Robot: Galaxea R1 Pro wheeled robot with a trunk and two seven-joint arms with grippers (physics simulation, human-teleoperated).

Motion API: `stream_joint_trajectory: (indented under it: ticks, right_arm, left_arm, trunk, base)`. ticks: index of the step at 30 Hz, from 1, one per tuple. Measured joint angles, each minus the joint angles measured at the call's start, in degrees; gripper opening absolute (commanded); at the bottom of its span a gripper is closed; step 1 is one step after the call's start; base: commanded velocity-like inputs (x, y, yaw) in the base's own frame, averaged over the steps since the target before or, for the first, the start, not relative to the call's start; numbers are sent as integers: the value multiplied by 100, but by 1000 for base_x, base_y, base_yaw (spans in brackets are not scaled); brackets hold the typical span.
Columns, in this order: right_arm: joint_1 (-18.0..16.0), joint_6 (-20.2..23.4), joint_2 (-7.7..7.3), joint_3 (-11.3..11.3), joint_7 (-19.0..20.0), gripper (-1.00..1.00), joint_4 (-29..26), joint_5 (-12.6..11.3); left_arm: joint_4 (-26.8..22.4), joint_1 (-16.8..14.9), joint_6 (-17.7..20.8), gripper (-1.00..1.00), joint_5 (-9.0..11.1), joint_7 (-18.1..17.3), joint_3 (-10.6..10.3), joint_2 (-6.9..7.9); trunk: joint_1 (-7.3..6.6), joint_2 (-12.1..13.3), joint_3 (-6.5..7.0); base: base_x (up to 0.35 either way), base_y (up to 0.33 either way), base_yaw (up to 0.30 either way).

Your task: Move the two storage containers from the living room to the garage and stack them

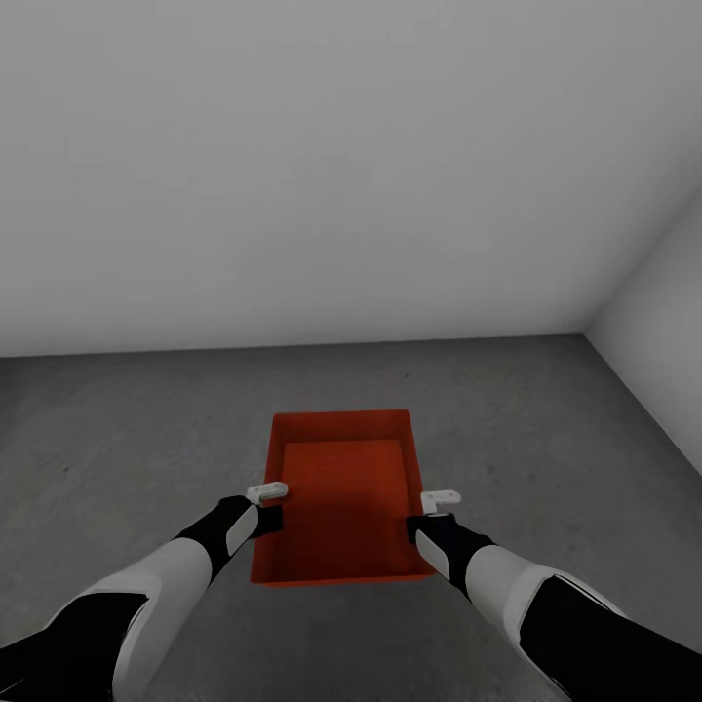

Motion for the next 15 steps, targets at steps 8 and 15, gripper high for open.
stream_joint_trajectory:
  ticks: [8,15]
  right_arm:
    - [0,0,-2,-1,0,-100,-2,1]
    - [0,0,-1,0,0,-100,-2,0]
  left_arm:
    - [-2,0,0,-100,0,0,0,0]
    - [-1,0,0,-100,0,0,0,0]
  trunk:
    - [0,0,-74]
    - [0,0,-138]
  base:
    - [0,0,0]
    - [0,0,0]
